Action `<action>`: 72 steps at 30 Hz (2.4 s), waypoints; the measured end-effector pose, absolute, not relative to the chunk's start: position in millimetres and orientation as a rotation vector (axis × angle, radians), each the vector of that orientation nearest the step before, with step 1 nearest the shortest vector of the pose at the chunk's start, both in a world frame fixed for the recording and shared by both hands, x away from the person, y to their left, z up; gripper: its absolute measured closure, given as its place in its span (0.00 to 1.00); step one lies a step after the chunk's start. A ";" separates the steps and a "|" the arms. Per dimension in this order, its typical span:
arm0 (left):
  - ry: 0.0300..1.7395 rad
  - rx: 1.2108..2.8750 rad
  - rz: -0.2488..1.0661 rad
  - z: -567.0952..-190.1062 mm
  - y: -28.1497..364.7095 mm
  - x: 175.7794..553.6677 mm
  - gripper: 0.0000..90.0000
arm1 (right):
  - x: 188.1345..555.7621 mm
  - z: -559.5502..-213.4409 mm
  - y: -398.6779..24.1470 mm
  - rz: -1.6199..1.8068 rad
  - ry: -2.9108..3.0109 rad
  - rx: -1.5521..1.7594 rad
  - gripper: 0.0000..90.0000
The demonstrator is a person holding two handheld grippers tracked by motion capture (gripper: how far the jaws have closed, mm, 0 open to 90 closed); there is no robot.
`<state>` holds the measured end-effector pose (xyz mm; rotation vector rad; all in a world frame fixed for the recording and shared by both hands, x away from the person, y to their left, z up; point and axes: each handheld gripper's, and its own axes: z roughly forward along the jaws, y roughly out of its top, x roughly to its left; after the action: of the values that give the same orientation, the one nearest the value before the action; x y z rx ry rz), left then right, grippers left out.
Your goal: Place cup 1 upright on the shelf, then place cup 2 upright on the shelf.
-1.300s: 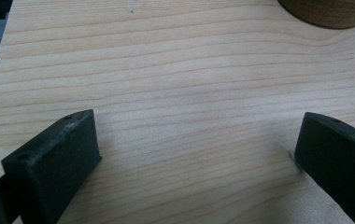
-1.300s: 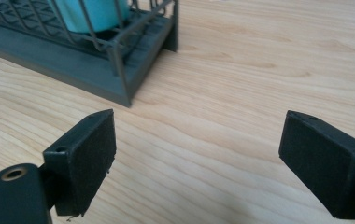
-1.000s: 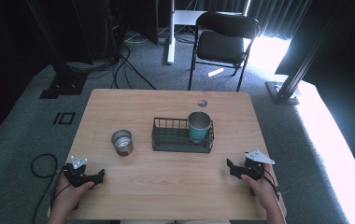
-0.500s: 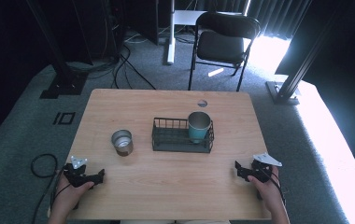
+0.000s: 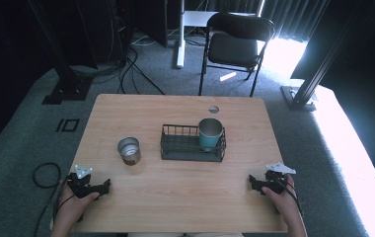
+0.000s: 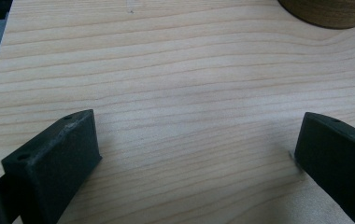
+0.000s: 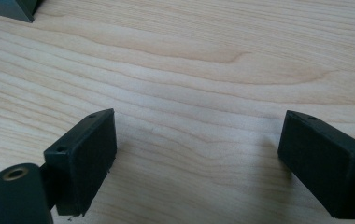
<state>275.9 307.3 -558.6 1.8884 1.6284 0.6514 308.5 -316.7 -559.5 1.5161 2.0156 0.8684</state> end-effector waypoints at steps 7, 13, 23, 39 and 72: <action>1.628 1.889 0.651 -558.6 307.3 275.9 0.01 | 308.5 -559.5 -316.8 0.869 2.016 1.518 0.12; 1.628 1.889 0.651 -558.6 307.3 275.9 0.01 | 308.6 -559.5 -316.8 0.869 2.016 1.518 0.12; 1.628 1.889 0.650 -558.5 307.3 275.9 0.01 | 308.6 -559.5 -316.8 0.869 2.016 1.518 0.12; 1.519 1.939 0.633 -557.6 308.9 268.8 0.01 | 308.5 -559.5 -316.7 0.868 2.016 1.519 0.12; 1.339 1.938 0.584 -540.6 276.6 292.2 0.01 | 308.4 -559.5 -316.4 0.870 2.021 1.511 0.13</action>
<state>292.2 276.6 -540.6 1.9377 1.3388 0.5835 308.4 -316.4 -559.5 1.5110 2.0215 0.8704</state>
